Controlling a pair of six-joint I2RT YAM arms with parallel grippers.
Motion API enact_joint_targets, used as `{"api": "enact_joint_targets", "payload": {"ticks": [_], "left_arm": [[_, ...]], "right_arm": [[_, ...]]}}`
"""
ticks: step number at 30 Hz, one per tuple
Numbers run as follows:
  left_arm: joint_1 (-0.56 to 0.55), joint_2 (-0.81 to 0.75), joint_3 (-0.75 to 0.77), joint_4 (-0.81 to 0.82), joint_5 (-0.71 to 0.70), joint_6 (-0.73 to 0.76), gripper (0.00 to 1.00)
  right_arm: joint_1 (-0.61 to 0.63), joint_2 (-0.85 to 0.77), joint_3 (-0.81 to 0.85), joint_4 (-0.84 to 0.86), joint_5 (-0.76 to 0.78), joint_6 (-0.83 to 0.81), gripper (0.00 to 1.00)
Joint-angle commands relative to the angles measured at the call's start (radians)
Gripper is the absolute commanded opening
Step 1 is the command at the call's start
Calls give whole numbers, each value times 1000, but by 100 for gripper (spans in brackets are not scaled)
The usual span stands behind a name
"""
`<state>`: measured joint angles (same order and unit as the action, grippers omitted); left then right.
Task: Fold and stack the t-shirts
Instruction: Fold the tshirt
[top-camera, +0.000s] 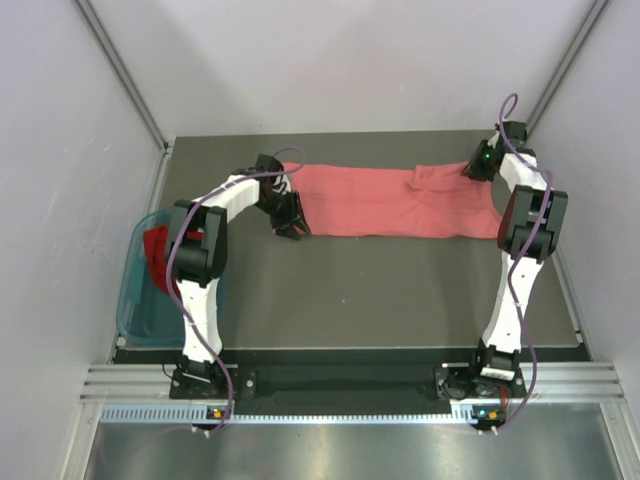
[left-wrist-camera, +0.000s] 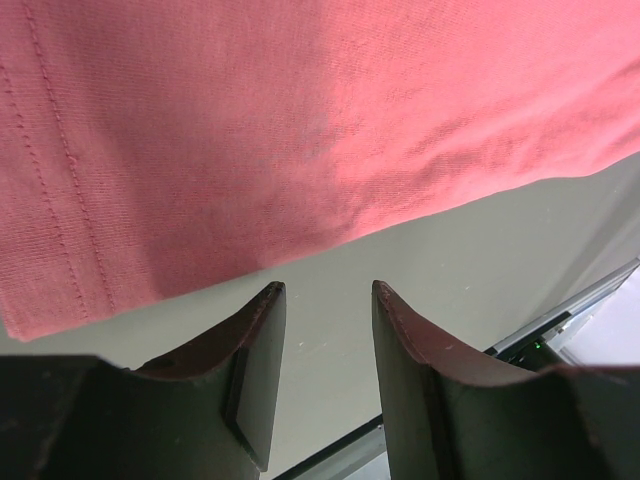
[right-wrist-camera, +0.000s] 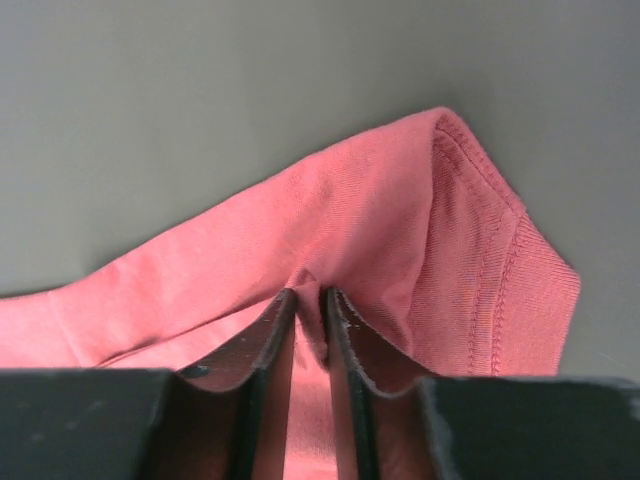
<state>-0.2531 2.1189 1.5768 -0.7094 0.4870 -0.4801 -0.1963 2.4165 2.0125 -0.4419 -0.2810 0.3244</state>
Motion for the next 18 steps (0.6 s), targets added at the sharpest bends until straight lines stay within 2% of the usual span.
{"api": "enact_joint_targets", "payload": {"ticks": [1,5,18], "left_arm": [[2,-5,31,-1,21,8,45],[2,-8,26,-1,18,8,45],[2,-5,26,1,27,17,45]], "right_arm": [[12,-19,46,34,-3,2,17],[12,-42,42,34,8,10,13],[12,-88,34,23,19,-4,17]]}}
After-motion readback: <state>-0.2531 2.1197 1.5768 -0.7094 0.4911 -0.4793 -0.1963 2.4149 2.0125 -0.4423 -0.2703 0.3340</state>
